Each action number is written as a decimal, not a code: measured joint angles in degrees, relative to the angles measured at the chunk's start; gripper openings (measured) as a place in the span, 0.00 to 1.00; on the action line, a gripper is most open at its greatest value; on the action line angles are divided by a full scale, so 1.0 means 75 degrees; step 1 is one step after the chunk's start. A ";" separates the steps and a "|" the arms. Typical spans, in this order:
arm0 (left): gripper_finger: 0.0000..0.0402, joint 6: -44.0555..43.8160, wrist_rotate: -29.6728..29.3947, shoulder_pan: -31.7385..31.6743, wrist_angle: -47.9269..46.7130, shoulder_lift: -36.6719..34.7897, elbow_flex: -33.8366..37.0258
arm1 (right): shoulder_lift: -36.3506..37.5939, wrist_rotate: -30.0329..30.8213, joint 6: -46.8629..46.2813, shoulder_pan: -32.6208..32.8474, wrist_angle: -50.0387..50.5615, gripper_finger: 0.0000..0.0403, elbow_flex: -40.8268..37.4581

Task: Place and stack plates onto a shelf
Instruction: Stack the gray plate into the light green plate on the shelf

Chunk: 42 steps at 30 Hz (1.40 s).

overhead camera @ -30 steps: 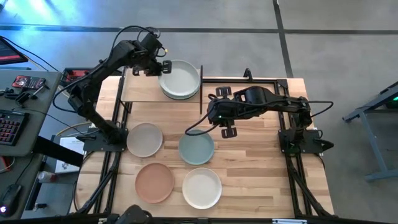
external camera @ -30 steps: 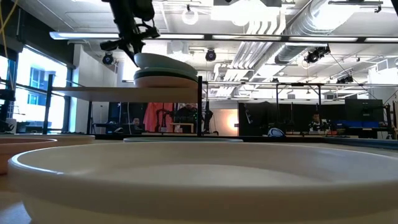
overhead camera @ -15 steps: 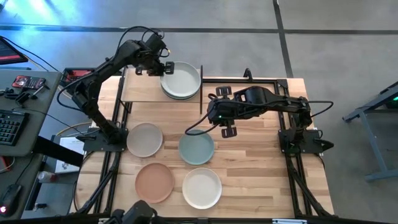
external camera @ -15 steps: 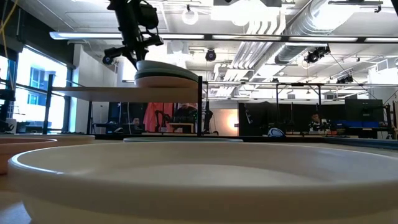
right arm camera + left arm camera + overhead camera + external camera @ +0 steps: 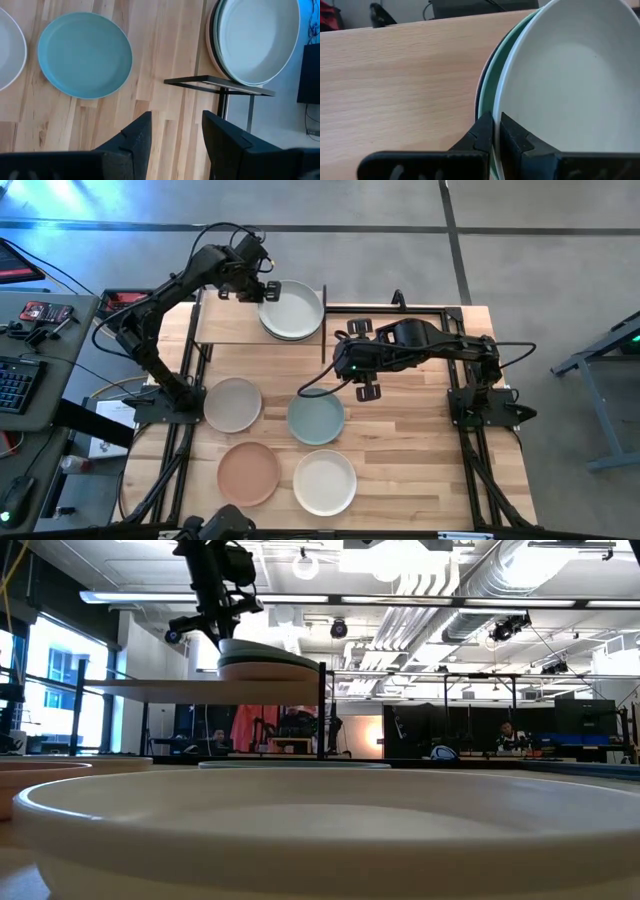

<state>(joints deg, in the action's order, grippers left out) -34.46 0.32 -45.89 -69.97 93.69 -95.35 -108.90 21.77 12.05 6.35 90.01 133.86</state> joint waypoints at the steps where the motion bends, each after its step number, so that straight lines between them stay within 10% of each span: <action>1: 0.02 0.0015 0.0044 0.0015 0.0003 0.0000 0.0000 | 0.0000 0.0000 -0.0001 0.0000 0.0000 0.38 0.0000; 42: 0.25 -0.0179 0.1029 -0.0394 -0.0036 -0.0247 0.0000 | 0.0003 -0.0107 -0.0289 0.0000 0.0001 0.38 -0.0006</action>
<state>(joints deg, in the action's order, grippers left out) -35.80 8.03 -48.85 -70.24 91.84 -95.35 -108.88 20.97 9.89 6.35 90.02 133.82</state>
